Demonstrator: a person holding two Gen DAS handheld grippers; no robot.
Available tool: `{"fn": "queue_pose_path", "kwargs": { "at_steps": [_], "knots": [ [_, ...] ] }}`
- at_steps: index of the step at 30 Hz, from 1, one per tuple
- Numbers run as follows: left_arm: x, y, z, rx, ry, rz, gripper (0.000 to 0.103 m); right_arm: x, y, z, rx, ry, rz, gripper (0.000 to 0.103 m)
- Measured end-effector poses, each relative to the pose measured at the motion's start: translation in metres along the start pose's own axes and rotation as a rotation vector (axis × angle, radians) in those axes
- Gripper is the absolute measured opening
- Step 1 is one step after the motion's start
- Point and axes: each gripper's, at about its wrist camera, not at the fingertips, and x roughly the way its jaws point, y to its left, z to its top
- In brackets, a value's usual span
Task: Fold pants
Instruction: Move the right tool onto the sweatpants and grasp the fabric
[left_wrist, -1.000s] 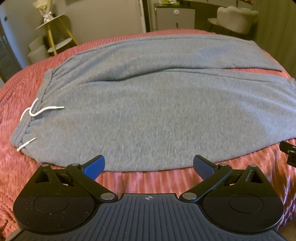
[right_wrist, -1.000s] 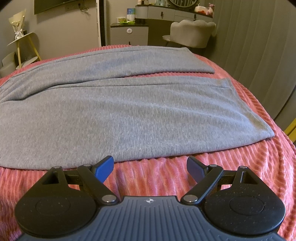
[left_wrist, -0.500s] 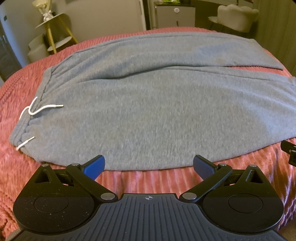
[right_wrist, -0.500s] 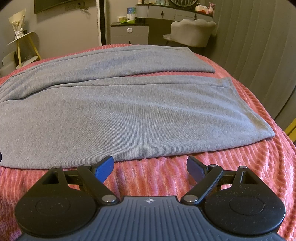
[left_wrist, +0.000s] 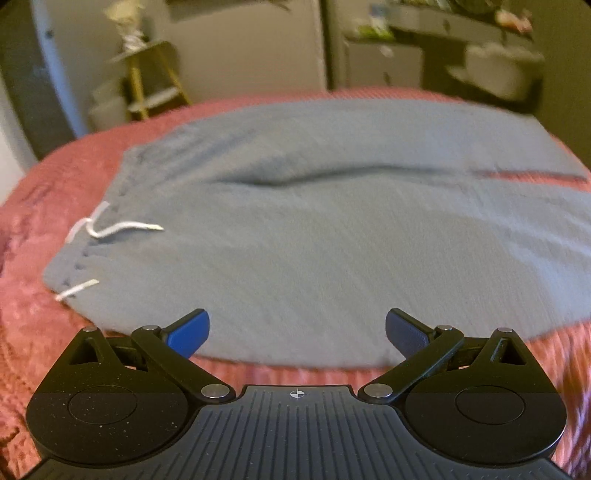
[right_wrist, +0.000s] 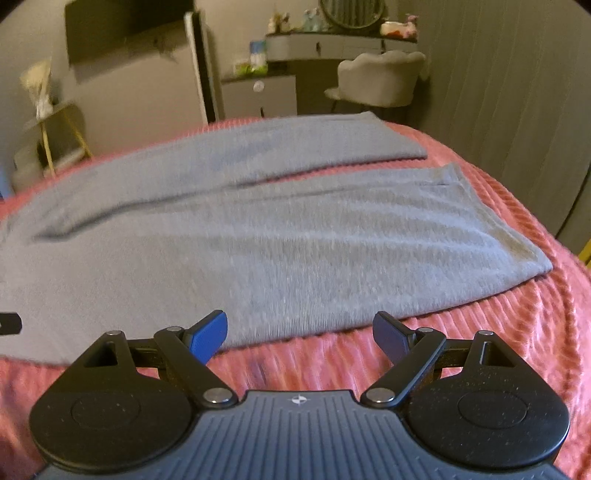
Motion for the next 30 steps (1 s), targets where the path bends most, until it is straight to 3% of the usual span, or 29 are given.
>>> {"fn": "queue_pose_path", "kwargs": {
  "at_steps": [2,4,6,8,11,14,18,22,24,28,30],
  "knots": [
    [-0.002,0.005,0.003,-0.024,-0.029,0.029,0.103,0.005,-0.012,0.004,0.067,0.046,0.048,0.086],
    [-0.001,0.007,0.008,-0.039,-0.036,0.058,0.103,0.021,-0.029,0.005,0.168,0.152,0.135,0.086],
    [0.002,0.011,0.015,-0.052,-0.032,0.072,0.103,0.037,-0.039,0.007,0.227,0.237,0.165,0.086],
    [0.009,0.013,0.025,-0.069,-0.008,0.075,0.103,0.045,-0.044,0.014,0.256,0.243,0.159,0.086],
    [0.024,0.012,0.043,-0.079,0.008,0.105,0.103,0.050,-0.044,0.041,0.285,0.151,0.116,0.086],
    [0.040,0.011,0.070,-0.115,-0.004,0.164,0.103,0.069,-0.032,0.087,0.262,0.063,0.090,0.086],
    [0.076,0.015,0.108,-0.262,0.000,0.189,0.103,0.134,0.003,0.164,0.139,0.178,0.138,0.086],
    [0.122,0.028,0.096,-0.401,0.021,0.163,0.103,0.210,0.047,0.248,0.016,0.171,0.003,0.086],
    [0.139,0.038,0.083,-0.445,0.005,0.210,0.103,0.251,0.056,0.282,0.039,0.190,-0.023,0.086],
    [0.163,0.057,0.090,-0.483,0.041,0.232,0.103,0.339,0.053,0.335,0.209,0.237,-0.063,0.086],
    [0.169,0.060,0.088,-0.492,-0.003,0.275,0.103,0.370,0.046,0.350,0.313,0.245,-0.098,0.086]
  ]
}}
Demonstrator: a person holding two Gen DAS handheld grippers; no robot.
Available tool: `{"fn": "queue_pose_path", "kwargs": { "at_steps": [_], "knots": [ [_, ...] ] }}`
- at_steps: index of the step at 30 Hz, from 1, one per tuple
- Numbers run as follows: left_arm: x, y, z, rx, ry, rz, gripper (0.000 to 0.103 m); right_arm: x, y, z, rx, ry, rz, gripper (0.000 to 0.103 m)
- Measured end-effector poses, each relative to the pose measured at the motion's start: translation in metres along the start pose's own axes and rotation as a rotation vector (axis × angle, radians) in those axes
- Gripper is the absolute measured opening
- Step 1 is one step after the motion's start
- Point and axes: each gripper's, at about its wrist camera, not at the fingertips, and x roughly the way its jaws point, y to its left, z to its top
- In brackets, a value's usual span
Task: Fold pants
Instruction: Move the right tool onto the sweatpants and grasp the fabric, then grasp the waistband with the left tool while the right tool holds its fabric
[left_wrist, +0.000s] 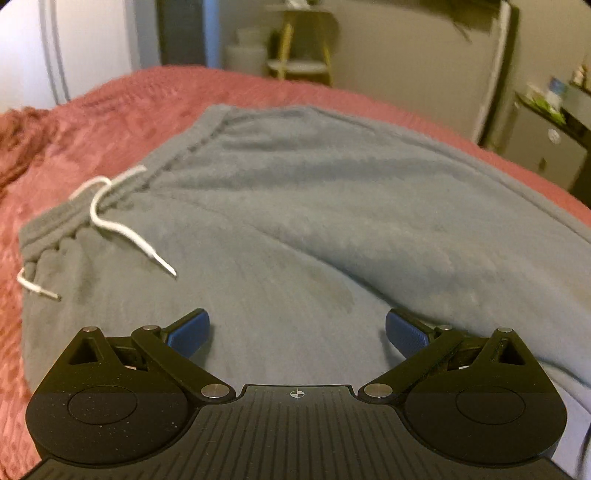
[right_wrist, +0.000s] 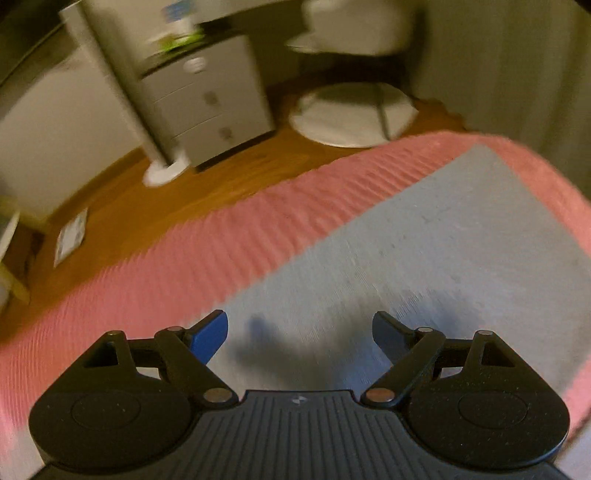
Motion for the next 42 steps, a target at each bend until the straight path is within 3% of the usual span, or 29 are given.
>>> {"fn": "queue_pose_path", "kwargs": {
  "at_steps": [5,6,7,9,10,15,18,20,22,25,27,29,30,31,33,36,38,42],
  "knots": [
    [0.019,-0.020,-0.002,0.094,0.006,0.038,0.103,0.050,-0.017,0.015,0.178,0.039,-0.045,0.079],
    [0.018,-0.023,-0.004,0.117,-0.018,0.044,0.103,0.056,-0.017,0.014,0.186,0.046,-0.080,0.064],
    [0.017,-0.026,-0.005,0.139,-0.034,0.047,0.103,0.058,-0.018,0.012,0.175,0.035,-0.120,0.044],
    [0.014,-0.029,-0.005,0.162,-0.038,0.053,0.103,0.055,-0.017,0.004,0.120,0.008,-0.161,0.022],
    [0.014,-0.027,-0.004,0.161,-0.037,0.048,0.103,0.049,-0.021,0.000,0.108,0.000,-0.131,0.010],
    [0.003,-0.003,0.005,0.039,-0.049,-0.019,0.103,-0.020,-0.087,-0.040,0.080,-0.067,0.081,0.004],
    [-0.012,0.012,0.008,-0.031,-0.150,-0.046,0.103,-0.089,-0.150,-0.111,0.019,-0.152,0.150,0.004],
    [-0.020,0.018,0.010,-0.015,-0.166,-0.088,0.103,-0.125,-0.191,-0.174,-0.006,-0.173,0.152,0.004],
    [-0.021,0.023,0.015,0.004,-0.125,-0.161,0.103,-0.146,-0.229,-0.233,0.045,-0.118,0.169,0.003],
    [-0.016,0.032,0.023,-0.030,-0.008,-0.268,0.103,-0.146,-0.264,-0.287,0.061,-0.085,0.160,0.000],
    [-0.013,0.041,0.034,-0.112,0.048,-0.348,0.103,-0.154,-0.269,-0.291,0.044,-0.116,0.192,0.002],
    [-0.011,0.050,0.046,-0.204,0.012,-0.430,0.103,-0.161,-0.269,-0.286,0.012,-0.136,0.215,0.016],
    [-0.007,0.051,0.055,-0.224,0.000,-0.454,0.103,-0.162,-0.269,-0.288,0.006,-0.166,0.214,0.036],
    [0.001,0.047,0.068,-0.222,0.010,-0.461,0.103,-0.159,-0.271,-0.290,-0.003,-0.187,0.205,0.050],
    [0.020,0.036,0.094,-0.191,0.041,-0.410,0.103,-0.154,-0.273,-0.293,-0.023,-0.207,0.228,0.056],
    [0.050,0.017,0.129,-0.147,0.077,-0.396,0.103,-0.153,-0.263,-0.298,-0.095,-0.227,0.276,0.086],
    [0.072,0.002,0.148,-0.130,0.095,-0.392,0.100,-0.148,-0.251,-0.296,-0.159,-0.217,0.231,0.086],
    [0.116,-0.029,0.163,-0.061,0.192,-0.307,0.076,-0.157,-0.245,-0.287,-0.203,-0.246,0.215,0.086]
  ]
}}
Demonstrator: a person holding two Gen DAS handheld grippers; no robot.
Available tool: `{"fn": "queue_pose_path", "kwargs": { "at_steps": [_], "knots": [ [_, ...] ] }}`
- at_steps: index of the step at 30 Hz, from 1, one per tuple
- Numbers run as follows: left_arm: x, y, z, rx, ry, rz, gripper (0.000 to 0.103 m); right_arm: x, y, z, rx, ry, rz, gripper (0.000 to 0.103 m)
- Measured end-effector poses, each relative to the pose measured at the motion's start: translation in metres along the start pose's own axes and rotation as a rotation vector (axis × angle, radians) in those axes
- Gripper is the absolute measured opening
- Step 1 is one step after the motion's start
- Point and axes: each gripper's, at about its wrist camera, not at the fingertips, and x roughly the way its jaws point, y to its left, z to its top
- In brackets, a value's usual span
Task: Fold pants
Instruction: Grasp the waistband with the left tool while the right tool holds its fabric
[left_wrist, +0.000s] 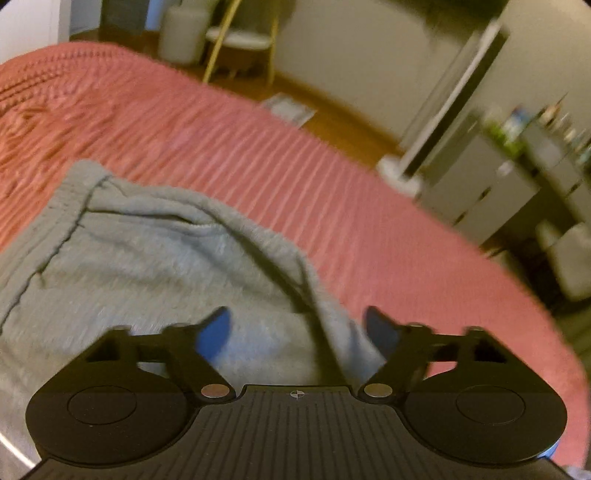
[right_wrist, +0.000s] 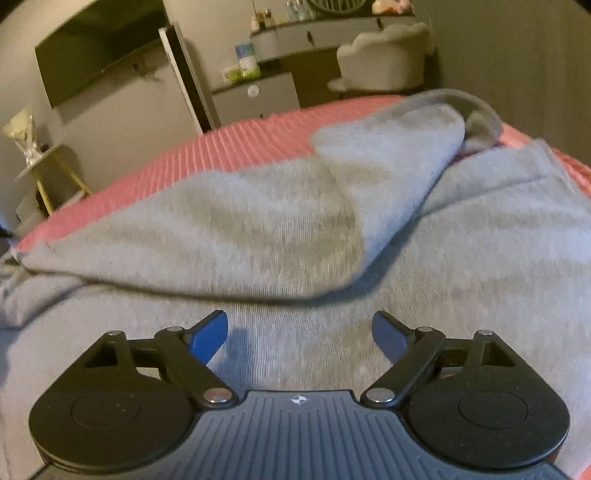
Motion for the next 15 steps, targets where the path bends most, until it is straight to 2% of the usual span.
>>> {"fn": "queue_pose_path", "kwargs": {
  "at_steps": [3,4,7,9,11,13,14,15],
  "knots": [
    [0.028,-0.005,0.008,0.034,0.052,0.013,0.077,-0.013,-0.010,0.023,-0.005,-0.138,-0.136,0.086],
    [0.033,-0.006,0.010,0.032,0.055,0.013,0.078,-0.011,-0.010,0.030,-0.019,-0.153,-0.166,0.086],
    [0.046,-0.007,0.020,0.014,0.070,0.009,0.082,0.018,-0.006,0.051,-0.082,-0.125,-0.199,0.085],
    [0.046,-0.003,0.022,0.013,0.068,0.004,0.078,0.050,-0.003,0.061,-0.145,-0.079,-0.262,0.085],
    [0.046,-0.002,0.025,0.048,0.070,0.020,0.058,0.077,-0.002,0.070,-0.208,-0.057,-0.333,0.085],
    [0.044,0.006,0.028,0.060,0.082,0.020,0.035,0.098,-0.003,0.080,-0.253,-0.046,-0.332,0.083],
    [0.041,0.013,0.029,0.035,0.090,-0.010,0.028,0.105,-0.005,0.084,-0.267,-0.042,-0.318,0.078],
    [0.040,0.022,0.029,-0.003,0.098,-0.039,0.016,0.106,-0.006,0.089,-0.267,-0.035,-0.295,0.061]
  ]
}}
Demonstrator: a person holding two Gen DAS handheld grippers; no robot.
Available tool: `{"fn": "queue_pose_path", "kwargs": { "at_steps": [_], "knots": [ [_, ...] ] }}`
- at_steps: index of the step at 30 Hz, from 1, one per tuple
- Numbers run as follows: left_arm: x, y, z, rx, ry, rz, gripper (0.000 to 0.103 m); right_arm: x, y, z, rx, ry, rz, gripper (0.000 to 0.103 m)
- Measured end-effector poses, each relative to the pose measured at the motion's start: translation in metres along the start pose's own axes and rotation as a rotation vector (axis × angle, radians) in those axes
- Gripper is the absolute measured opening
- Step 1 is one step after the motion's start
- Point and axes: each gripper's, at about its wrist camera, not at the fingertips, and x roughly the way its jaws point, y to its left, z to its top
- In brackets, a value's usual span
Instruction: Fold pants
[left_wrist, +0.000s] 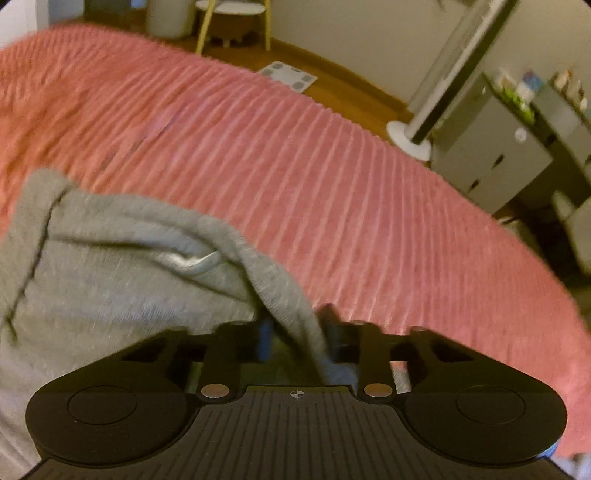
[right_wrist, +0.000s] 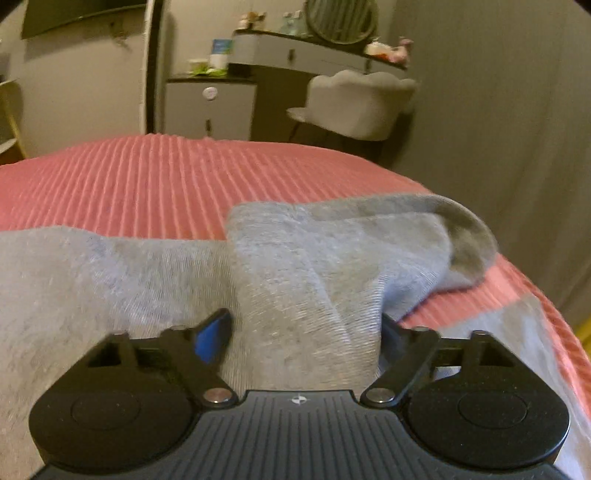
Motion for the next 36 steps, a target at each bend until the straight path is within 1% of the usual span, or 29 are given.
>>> {"fn": "queue_pose_path", "kwargs": {
  "at_steps": [1,2,3,4,6,8,9,10,12,14,15,16,18,19,21,22,23,24,25,26,27,28,29,30,32,33,34,35,36],
  "knots": [
    [-0.003,0.009,0.000,-0.050,0.010,-0.042,0.012,0.001,-0.003,0.007,0.003,0.006,0.014,0.037],
    [-0.007,0.016,-0.002,-0.083,0.009,-0.066,0.011,0.000,-0.008,0.013,0.013,0.010,0.007,0.024],
    [-0.013,0.020,-0.003,-0.101,0.004,-0.080,0.010,-0.001,-0.015,0.020,0.035,0.017,0.006,0.014],
    [-0.021,0.023,-0.005,-0.104,-0.007,-0.094,0.010,-0.002,-0.027,0.025,0.084,0.027,0.037,0.011],
    [-0.047,0.028,-0.013,-0.100,-0.045,-0.133,0.010,-0.007,-0.047,0.030,0.164,0.043,0.076,0.008],
    [-0.086,0.039,-0.026,-0.093,-0.102,-0.194,0.010,-0.032,-0.072,0.031,0.263,-0.010,0.067,0.008],
    [-0.106,0.045,-0.036,-0.084,-0.123,-0.226,0.010,-0.051,-0.088,0.030,0.329,-0.050,0.086,0.008],
    [-0.126,0.053,-0.047,-0.080,-0.139,-0.247,0.010,-0.072,-0.104,0.027,0.393,-0.088,0.119,0.008],
    [-0.174,0.072,-0.080,-0.058,-0.201,-0.278,0.010,-0.111,-0.129,0.015,0.464,-0.162,0.131,0.008],
    [-0.210,0.096,-0.119,-0.054,-0.227,-0.305,0.010,-0.145,-0.153,-0.009,0.536,-0.195,0.149,0.008],
    [-0.218,0.110,-0.138,-0.072,-0.218,-0.314,0.011,-0.152,-0.163,-0.023,0.574,-0.188,0.158,0.008],
    [-0.221,0.126,-0.161,-0.096,-0.192,-0.304,0.012,-0.156,-0.174,-0.039,0.617,-0.161,0.162,0.009],
    [-0.213,0.146,-0.202,-0.104,-0.136,-0.245,0.012,-0.149,-0.186,-0.074,0.672,-0.065,0.149,0.010],
    [-0.204,0.155,-0.222,-0.077,-0.097,-0.212,0.013,-0.139,-0.188,-0.089,0.684,-0.006,0.121,0.011],
    [-0.190,0.168,-0.246,-0.067,-0.054,-0.151,0.014,-0.112,-0.190,-0.121,0.708,0.115,0.074,0.012],
    [-0.186,0.175,-0.251,-0.069,-0.060,-0.143,0.018,-0.110,-0.192,-0.130,0.738,0.105,0.083,0.012],
    [-0.186,0.182,-0.253,-0.089,-0.078,-0.168,0.018,-0.112,-0.194,-0.133,0.765,0.077,0.094,0.014],
    [-0.187,0.189,-0.251,-0.126,-0.085,-0.192,0.021,-0.112,-0.195,-0.130,0.778,0.081,0.106,0.020],
    [-0.190,0.192,-0.245,-0.163,-0.099,-0.195,0.030,-0.114,-0.196,-0.131,0.793,0.077,0.126,0.039],
    [-0.197,0.199,-0.244,-0.174,-0.126,-0.184,0.038,-0.115,-0.198,-0.131,0.818,0.064,0.163,0.052],
    [-0.200,0.200,-0.237,-0.174,-0.158,-0.160,0.050,-0.116,-0.202,-0.133,0.843,0.053,0.197,0.069],
    [-0.201,0.201,-0.230,-0.176,-0.188,-0.122,0.059,-0.116,-0.199,-0.137,0.864,0.042,0.216,0.071],
    [-0.201,0.201,-0.220,-0.176,-0.219,-0.088,0.063,-0.115,-0.198,-0.139,0.867,0.038,0.212,0.071],
    [-0.200,0.204,-0.212,-0.181,-0.240,-0.076,0.064,-0.114,-0.194,-0.141,0.852,0.036,0.208,0.072],
    [-0.189,0.214,-0.196,-0.235,-0.239,-0.058,0.060,-0.111,-0.186,-0.139,0.795,0.031,0.203,0.078],
    [-0.182,0.219,-0.190,-0.280,-0.222,-0.054,0.055,-0.109,-0.183,-0.137,0.774,0.023,0.205,0.083],
    [-0.176,0.223,-0.186,-0.318,-0.204,-0.057,0.041,-0.108,-0.178,-0.135,0.752,0.022,0.204,0.084],
    [-0.172,0.224,-0.180,-0.340,-0.191,-0.059,0.034,-0.108,-0.175,-0.132,0.727,0.032,0.194,0.084],
    [-0.174,0.226,-0.177,-0.344,-0.181,-0.061,0.024,-0.108,-0.173,-0.128,0.718,0.052,0.182,0.082]
  ]
}}
